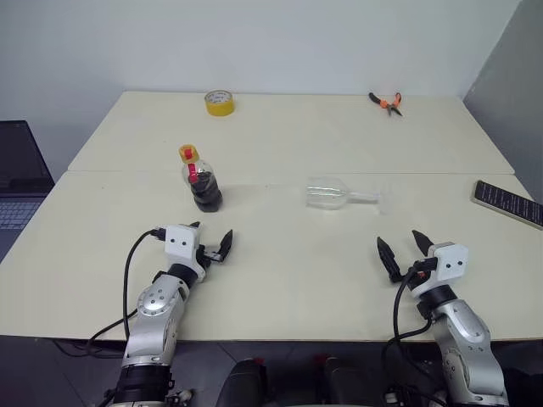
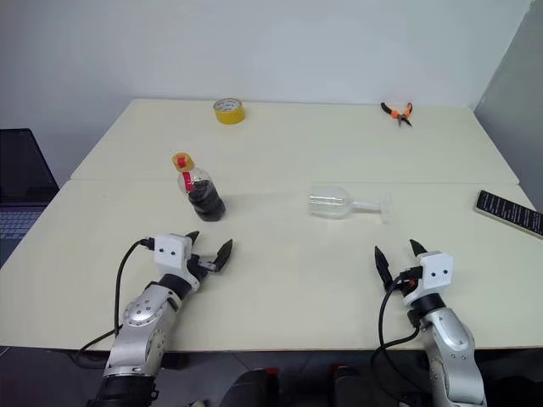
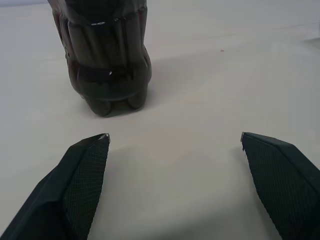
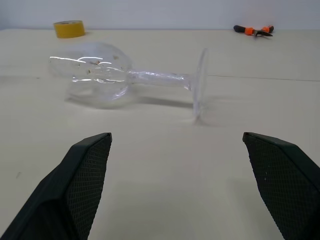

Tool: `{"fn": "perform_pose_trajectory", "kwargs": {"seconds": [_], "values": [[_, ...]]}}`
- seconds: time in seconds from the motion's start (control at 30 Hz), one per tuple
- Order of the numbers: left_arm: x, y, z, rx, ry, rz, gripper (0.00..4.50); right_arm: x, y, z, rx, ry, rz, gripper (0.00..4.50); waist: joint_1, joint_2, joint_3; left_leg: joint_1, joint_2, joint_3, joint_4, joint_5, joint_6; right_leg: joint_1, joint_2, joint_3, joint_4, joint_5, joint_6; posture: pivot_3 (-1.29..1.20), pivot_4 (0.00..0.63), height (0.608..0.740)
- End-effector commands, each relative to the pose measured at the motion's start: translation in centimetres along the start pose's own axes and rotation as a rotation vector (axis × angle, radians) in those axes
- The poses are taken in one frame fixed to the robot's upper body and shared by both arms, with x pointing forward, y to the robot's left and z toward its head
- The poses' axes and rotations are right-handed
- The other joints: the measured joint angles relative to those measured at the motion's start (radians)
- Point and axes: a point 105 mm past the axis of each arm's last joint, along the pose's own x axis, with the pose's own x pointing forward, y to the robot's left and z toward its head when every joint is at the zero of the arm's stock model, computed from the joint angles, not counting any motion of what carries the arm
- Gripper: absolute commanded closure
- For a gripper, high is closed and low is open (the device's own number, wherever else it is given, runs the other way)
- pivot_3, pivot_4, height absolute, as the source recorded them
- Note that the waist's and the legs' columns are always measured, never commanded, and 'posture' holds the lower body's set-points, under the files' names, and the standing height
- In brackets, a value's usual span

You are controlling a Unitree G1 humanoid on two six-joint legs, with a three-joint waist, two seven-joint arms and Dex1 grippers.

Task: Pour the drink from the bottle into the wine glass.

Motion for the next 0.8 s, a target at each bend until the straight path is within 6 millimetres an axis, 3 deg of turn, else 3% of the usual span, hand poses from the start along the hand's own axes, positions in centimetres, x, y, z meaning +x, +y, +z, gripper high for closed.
{"fn": "perform_pose_trajectory", "kwargs": {"seconds": [0.03,0.27,0.4,0.5,0.8], "values": [[-0.2,0.5,1.1,0.048,-0.046,0.011,0.05,0.2,0.4,1.5,-0.029,-0.057,0.020,0.00,0.000,0.000,0.000,0.000,0.000,0.000,0.000,0.000,0.000,0.000,0.000,0.000,0.000,0.000,0.000,0.00,0.150,0.740],[-0.3,1.1,2.1,0.034,-0.102,0.019,0.05,0.3,2.3,2.1,-0.024,-0.073,0.127,0.00,0.000,0.000,0.000,0.000,0.000,0.000,0.000,0.000,0.000,0.000,0.000,0.000,0.000,0.000,0.000,0.00,0.150,0.740],[-0.6,2.7,3.6,-0.007,-0.162,0.101,0.05,-0.1,4.4,3.8,-0.065,-0.093,0.271,0.00,0.000,0.000,0.000,0.000,0.000,0.000,0.000,0.000,0.000,0.000,0.000,0.000,0.000,0.000,0.000,0.00,0.150,0.740],[-0.7,3.2,3.6,0.052,-0.122,0.168,0.05,-0.2,5.0,4.6,-0.094,-0.095,0.329,0.00,0.000,0.000,0.000,0.000,0.000,-0.001,0.000,0.000,0.000,0.001,0.000,-0.001,-0.001,0.000,0.000,0.00,0.150,0.740],[0.3,2.7,4.6,0.040,-0.149,0.143,0.05,-0.2,7.7,6.9,-0.085,-0.081,0.559,0.00,0.001,-0.001,0.000,0.000,0.000,-0.002,0.000,0.000,0.000,0.001,0.000,-0.002,-0.002,0.000,0.000,0.00,0.150,0.740]]}}
